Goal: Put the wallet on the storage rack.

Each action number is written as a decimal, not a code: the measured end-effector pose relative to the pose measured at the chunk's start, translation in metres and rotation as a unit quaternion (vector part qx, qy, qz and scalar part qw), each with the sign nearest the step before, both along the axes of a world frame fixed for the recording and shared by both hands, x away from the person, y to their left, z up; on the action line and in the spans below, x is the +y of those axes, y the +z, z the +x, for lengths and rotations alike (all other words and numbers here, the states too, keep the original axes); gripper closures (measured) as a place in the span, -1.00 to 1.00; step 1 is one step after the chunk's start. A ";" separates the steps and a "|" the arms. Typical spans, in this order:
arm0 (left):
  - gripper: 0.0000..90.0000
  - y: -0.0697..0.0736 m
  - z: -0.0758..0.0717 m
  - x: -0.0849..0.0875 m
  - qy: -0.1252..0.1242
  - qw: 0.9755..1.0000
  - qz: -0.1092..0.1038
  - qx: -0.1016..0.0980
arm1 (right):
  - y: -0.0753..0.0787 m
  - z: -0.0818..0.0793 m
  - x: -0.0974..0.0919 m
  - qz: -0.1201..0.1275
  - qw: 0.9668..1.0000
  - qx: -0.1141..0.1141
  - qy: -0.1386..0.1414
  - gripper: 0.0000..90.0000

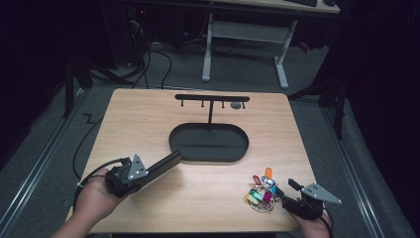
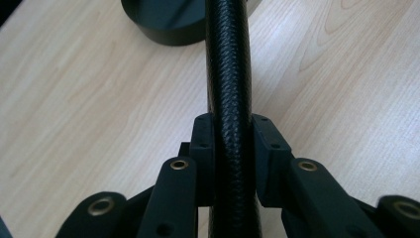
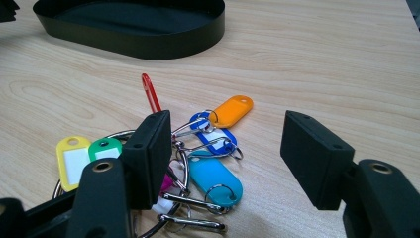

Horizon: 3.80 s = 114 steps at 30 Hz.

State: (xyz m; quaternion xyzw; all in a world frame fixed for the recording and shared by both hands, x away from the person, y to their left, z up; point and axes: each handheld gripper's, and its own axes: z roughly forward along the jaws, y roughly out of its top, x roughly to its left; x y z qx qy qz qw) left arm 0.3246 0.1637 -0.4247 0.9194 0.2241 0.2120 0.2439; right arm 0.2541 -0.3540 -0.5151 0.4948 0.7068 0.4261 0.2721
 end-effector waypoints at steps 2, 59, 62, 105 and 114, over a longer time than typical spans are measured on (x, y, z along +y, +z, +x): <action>0.65 0.002 0.001 -0.002 -0.005 1.000 -0.001 -0.009 | 0.000 0.001 0.000 0.000 1.000 0.001 0.001 -0.17; 0.65 -0.007 0.094 -0.159 -0.155 0.967 0.082 -0.184 | -0.003 -0.004 -0.006 0.011 1.000 0.004 -0.001 -0.17; 0.65 -0.011 0.103 -0.162 -0.150 0.968 0.087 -0.182 | -0.003 -0.003 -0.006 0.012 1.000 0.006 0.001 -0.17; 0.17 -0.051 0.131 -0.157 -0.154 0.978 0.085 -0.117 | -0.007 -0.002 -0.010 0.028 0.999 0.015 -0.008 -0.17; 0.22 -0.053 0.132 -0.153 -0.126 0.985 0.079 -0.093 | -0.006 -0.003 -0.007 0.024 1.000 0.015 -0.005 -0.17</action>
